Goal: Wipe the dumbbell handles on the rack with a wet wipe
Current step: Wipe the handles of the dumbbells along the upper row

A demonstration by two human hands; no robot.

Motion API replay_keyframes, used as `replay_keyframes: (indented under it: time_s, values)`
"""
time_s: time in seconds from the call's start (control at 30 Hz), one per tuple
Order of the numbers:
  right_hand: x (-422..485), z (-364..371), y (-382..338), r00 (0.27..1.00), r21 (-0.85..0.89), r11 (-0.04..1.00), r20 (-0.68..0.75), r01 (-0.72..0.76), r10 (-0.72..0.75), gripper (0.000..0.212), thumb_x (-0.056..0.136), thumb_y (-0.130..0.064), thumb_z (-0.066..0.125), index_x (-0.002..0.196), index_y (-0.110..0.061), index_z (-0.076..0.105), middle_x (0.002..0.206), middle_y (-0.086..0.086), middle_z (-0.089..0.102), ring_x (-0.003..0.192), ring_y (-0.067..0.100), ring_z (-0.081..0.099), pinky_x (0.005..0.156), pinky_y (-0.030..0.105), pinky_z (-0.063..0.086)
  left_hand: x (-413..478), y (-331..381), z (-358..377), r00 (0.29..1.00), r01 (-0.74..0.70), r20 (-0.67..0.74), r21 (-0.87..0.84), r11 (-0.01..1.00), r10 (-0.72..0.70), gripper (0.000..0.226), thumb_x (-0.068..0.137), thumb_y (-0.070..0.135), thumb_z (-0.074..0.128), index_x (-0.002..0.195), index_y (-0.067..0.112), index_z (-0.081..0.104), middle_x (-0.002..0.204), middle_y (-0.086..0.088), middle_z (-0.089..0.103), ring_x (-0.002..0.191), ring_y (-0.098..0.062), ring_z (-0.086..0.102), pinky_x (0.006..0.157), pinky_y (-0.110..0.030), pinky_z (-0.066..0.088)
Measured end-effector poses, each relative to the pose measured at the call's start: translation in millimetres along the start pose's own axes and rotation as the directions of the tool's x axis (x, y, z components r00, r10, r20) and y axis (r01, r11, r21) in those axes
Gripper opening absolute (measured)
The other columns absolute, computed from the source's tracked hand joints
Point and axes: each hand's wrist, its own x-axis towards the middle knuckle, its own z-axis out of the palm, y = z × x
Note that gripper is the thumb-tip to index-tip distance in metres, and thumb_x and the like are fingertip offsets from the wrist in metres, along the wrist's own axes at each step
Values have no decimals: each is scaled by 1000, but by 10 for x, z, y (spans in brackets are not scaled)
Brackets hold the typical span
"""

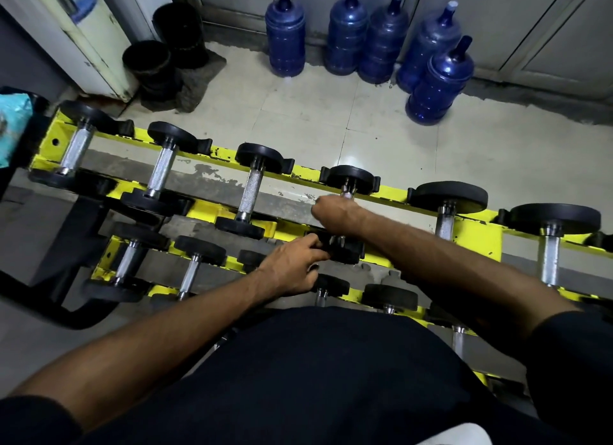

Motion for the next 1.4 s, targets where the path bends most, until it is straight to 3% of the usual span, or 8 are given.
replay_keyframes:
  time_s: [0.13, 0.23, 0.33, 0.47, 0.63, 0.9, 1.23, 1.4]
  values:
    - [-109, 27, 20, 999, 160, 987, 18, 34, -37, 16, 88, -12, 66, 101, -4, 70, 99, 13, 65, 89, 28, 63, 69, 31, 48, 18, -17, -6, 1000, -6, 12, 5, 1000, 6, 39, 86, 22, 62, 126, 22, 67, 116, 1, 54, 103, -16, 56, 85, -37, 54]
    - [-198, 209, 257, 938, 417, 895, -221, -157, 267, 15, 86, -6, 66, 100, -5, 72, 107, 11, 61, 94, 29, 62, 76, 33, 51, 26, -24, -4, 1000, 13, 10, -13, 1000, -13, 44, 90, 23, 62, 133, 26, 62, 115, 2, 52, 106, -14, 55, 88, -34, 54]
    - [-336, 448, 295, 791, 679, 712, -331, -180, 515, 5, 80, -5, 64, 79, -9, 67, 91, 7, 54, 78, 25, 54, 59, 29, 42, 23, -21, 1, 1000, 13, 5, -23, 1000, -13, 43, 90, 22, 62, 133, 26, 62, 113, 2, 53, 106, -14, 55, 86, -35, 54]
    - [-435, 719, 202, 759, 832, 493, -143, -256, 636, 9, 72, -7, 65, 66, -12, 61, 69, 3, 63, 67, 21, 60, 56, 30, 45, 29, -29, 0, 1000, 11, 2, -29, 1000, -11, 42, 90, 22, 62, 132, 26, 63, 112, 2, 53, 103, -14, 56, 84, -34, 54]
    - [-229, 687, 402, 564, 941, -327, 315, -83, 763, 19, 78, 14, 64, 79, -5, 67, 79, 9, 67, 62, 19, 66, 68, 41, 62, 25, -24, -4, 1000, 3, -3, -30, 1000, -3, 42, 91, 21, 61, 132, 25, 63, 112, 4, 53, 102, -12, 55, 83, -31, 54]
    - [-374, 690, 374, 685, 782, -611, 512, -122, 518, 16, 80, 11, 62, 96, 10, 67, 83, 19, 67, 64, 28, 67, 72, 38, 62, 25, -29, -9, 1000, 4, 0, -19, 1000, -4, 42, 91, 23, 61, 133, 27, 62, 114, 4, 52, 103, -11, 55, 84, -33, 55]
    - [-103, 537, 389, 545, 649, -733, 547, 204, 636, 17, 78, 18, 65, 85, 3, 69, 82, 12, 69, 75, 21, 66, 56, 30, 60, 37, -25, -26, 1000, 2, 23, 3, 1000, -2, 44, 93, 26, 60, 136, 29, 59, 116, 5, 51, 103, -10, 54, 85, -30, 54]
    - [-165, 723, 263, 494, 924, -373, 286, 86, 821, 15, 75, 0, 79, 80, -14, 79, 86, 0, 76, 85, 15, 73, 81, 33, 60, 43, -24, -34, 1000, 7, 18, 3, 1000, -8, 43, 93, 27, 60, 136, 30, 59, 116, 6, 51, 98, -8, 52, 83, -27, 53]
